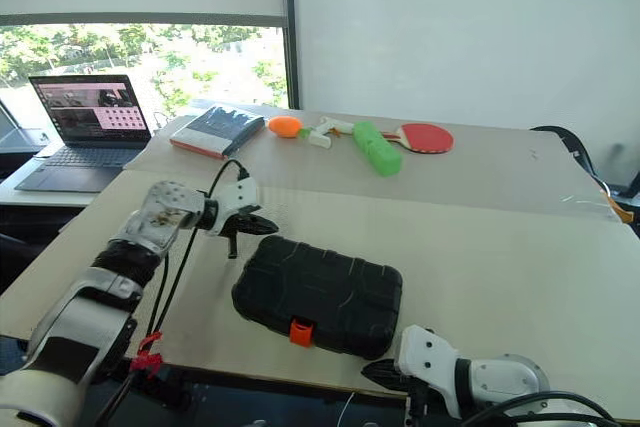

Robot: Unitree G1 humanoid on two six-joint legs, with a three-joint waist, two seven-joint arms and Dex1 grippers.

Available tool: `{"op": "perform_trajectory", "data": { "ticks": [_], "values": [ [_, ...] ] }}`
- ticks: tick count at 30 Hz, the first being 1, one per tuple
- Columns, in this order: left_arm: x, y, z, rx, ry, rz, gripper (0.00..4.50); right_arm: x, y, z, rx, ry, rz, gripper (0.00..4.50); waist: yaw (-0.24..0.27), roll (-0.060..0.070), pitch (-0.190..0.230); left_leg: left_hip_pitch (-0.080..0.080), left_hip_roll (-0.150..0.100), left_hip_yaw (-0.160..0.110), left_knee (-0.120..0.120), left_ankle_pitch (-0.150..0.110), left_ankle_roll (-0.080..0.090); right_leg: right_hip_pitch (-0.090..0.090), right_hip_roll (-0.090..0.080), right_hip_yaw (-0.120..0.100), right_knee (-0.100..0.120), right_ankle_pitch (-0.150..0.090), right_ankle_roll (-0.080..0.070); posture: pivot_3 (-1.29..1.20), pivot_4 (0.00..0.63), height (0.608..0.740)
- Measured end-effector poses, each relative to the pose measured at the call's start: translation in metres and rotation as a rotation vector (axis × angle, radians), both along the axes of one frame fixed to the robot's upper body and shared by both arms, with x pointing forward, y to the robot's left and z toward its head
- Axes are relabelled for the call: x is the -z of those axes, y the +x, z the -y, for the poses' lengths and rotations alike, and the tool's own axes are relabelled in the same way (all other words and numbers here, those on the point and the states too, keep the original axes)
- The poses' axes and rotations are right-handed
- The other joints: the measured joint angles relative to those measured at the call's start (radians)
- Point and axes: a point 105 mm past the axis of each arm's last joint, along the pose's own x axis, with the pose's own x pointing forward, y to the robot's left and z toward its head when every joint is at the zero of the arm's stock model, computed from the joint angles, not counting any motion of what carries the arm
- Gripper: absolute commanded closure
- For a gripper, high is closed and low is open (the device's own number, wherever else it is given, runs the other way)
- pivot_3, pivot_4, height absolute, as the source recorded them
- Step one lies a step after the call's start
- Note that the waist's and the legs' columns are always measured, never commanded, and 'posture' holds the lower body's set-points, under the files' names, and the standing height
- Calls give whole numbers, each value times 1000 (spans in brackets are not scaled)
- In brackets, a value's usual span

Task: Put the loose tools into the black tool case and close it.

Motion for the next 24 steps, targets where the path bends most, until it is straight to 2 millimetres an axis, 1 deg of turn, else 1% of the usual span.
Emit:
{"op": "perform_trajectory", "data": {
  "ticks": [3,6,9,11,14,16,18,20,22,24],
  "values": [
    [3,0,3,18,6,-11,4469,1,7,1,11,-14,4,4500,-4,0,0,0,0,0,0,0,0,0,0,0,0,0,0,0,150,736],
    [3,-9,-1,77,29,-43,4469,0,18,5,37,-28,24,4500,-10,0,0,0,0,0,0,0,0,0,0,0,1,0,0,0,150,736],
    [10,-24,-9,139,66,-99,4469,-5,38,18,116,-45,71,4500,-15,0,0,0,0,0,0,0,0,0,0,0,1,0,0,0,150,736],
    [16,-29,-15,145,81,-113,4469,-11,46,26,149,-57,101,4500,-15,0,0,0,1,-1,0,0,0,0,0,0,2,0,0,0,150,736],
    [18,-29,-23,117,93,-122,4469,-12,46,29,151,-64,106,4500,-13,0,0,0,0,-1,0,0,0,-1,0,0,2,0,0,0,150,736],
    [13,-26,-25,86,69,-124,4469,-11,41,28,131,-59,84,4500,-11,0,0,0,0,-1,0,0,0,0,0,0,2,0,0,0,150,736],
    [-5,-21,-25,54,11,-117,4469,-10,29,23,81,-41,40,4500,-6,0,0,-1,0,-2,1,0,0,0,0,-1,1,0,0,0,150,736],
    [-33,-22,-16,77,-71,-107,4469,-10,20,17,31,-18,-1,4500,-3,0,0,-1,0,-2,1,0,0,0,0,-1,1,0,1,0,150,736],
    [-60,-29,2,152,-135,-96,4469,-13,14,13,-8,-1,-16,4500,-1,0,0,-1,0,-2,1,0,0,1,-1,-1,1,0,1,0,150,736],
    [-73,-44,24,259,-172,-139,4469,-14,12,10,-28,6,-27,4500,-1,0,0,0,0,-2,1,0,0,1,-1,-1,1,0,1,0,150,736]
  ]
}}
